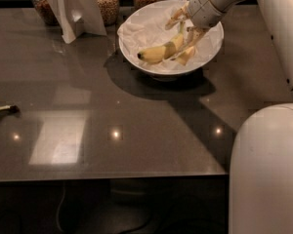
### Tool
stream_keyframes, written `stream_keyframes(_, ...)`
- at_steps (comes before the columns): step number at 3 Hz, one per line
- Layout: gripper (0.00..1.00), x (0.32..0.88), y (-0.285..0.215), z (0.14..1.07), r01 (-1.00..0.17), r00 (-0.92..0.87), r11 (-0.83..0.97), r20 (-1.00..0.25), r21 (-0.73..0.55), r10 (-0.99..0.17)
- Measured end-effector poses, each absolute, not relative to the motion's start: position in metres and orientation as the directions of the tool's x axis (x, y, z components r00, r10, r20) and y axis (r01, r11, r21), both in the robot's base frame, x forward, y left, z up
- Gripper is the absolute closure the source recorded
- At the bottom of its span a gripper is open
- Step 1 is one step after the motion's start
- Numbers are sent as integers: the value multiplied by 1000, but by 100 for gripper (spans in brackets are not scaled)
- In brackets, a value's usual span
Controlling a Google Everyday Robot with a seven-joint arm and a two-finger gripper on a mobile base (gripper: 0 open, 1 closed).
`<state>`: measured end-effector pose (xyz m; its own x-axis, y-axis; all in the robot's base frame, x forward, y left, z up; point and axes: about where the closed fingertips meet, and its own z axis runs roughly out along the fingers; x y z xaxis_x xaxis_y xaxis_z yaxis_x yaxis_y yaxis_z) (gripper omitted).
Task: Pick banana from white bowl
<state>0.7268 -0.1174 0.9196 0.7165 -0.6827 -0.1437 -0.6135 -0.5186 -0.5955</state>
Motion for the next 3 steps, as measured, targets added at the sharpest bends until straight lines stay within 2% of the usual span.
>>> stream_keyframes(1, 41, 727, -116, 917, -616, 717, -520, -148, -591, -681)
stream_keyframes(2, 39, 726, -113, 906, -628, 719, -527, -168, -573, -674)
stream_keyframes(3, 42, 726, -107, 898, -632, 724, -532, -184, -564, -665)
